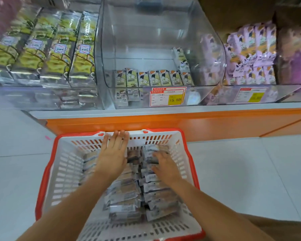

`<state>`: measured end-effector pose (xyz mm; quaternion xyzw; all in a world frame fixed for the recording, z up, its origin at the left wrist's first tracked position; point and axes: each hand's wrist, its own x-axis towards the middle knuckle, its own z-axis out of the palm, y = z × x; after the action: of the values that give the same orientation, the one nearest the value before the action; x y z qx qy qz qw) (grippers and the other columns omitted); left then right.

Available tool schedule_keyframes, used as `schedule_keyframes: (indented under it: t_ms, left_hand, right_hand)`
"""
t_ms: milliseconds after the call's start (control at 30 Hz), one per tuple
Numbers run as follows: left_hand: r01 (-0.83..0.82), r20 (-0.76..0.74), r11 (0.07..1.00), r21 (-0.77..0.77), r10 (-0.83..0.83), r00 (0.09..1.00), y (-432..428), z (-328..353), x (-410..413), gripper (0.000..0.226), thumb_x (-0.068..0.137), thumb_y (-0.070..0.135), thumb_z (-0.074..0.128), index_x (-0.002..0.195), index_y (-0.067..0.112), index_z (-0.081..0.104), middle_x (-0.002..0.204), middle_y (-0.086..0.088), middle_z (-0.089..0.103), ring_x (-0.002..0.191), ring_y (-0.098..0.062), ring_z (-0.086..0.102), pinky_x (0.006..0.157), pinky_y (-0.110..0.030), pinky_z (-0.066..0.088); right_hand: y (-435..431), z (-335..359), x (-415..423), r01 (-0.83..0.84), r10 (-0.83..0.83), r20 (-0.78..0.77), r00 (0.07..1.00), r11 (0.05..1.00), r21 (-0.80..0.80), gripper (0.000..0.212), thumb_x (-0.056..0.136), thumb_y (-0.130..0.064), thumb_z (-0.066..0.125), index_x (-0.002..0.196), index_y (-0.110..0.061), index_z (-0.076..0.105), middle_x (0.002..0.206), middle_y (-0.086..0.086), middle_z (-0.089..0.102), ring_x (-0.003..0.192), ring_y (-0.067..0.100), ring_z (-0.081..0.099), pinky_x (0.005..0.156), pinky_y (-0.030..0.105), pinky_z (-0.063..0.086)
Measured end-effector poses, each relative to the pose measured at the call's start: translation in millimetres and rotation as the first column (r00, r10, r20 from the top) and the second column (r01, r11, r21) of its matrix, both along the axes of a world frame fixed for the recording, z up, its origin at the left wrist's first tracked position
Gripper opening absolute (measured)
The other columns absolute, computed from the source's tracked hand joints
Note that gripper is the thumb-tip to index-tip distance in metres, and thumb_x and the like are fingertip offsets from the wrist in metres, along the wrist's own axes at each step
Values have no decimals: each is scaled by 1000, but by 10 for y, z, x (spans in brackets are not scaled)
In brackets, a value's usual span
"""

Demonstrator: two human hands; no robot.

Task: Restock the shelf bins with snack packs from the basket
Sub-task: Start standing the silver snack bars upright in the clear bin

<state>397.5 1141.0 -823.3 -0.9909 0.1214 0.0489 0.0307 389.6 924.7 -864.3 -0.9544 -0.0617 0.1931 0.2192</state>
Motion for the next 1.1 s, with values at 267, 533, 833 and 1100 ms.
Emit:
schedule_keyframes:
  t_ms: [267, 533, 833, 1100]
  left_hand:
    - [-57, 1, 998, 11, 57, 998, -78, -100, -23, 99, 69, 26, 81, 151, 2, 30, 155, -18, 34, 145, -36, 28, 117, -54, 8]
    - [-86, -52, 995, 54, 89, 995, -130, -58, -62, 93, 95, 31, 51, 147, 8, -23, 159, -11, -17, 149, -32, -14, 112, -50, -22]
    - [-74, -131, 990, 122, 90, 987, -199, 139, -67, 87, 102, 37, 38, 147, 6, -29, 159, -15, -25, 147, -34, -23, 118, -53, -13]
    - [-182, -47, 964, -192, 176, 983, -208, 379, -78, 45, 98, 34, 37, 137, 14, 49, 135, -11, 50, 126, -29, 42, 112, -44, 29]
  right_hand:
    - [38, -154, 134, -22, 29, 70, 997, 995, -95, 60, 82, -15, 73, 134, -14, 42, 149, 7, 33, 140, 26, 28, 115, 33, 30]
    - [87, -143, 149, -45, 70, 142, 987, 983, -176, 46, 77, -7, 74, 118, -15, 53, 129, 7, 50, 124, 27, 44, 102, 36, 40]
    - [6, 12, 55, -87, 100, 208, 973, 994, -67, 33, 83, -27, 73, 113, -15, 62, 118, 5, 62, 110, 24, 56, 90, 32, 44]
    - [-11, 812, 10, 295, -250, -162, 955, 719, 629, 34, 85, -4, 67, 107, -24, 51, 97, 5, 66, 90, 19, 65, 78, 26, 53]
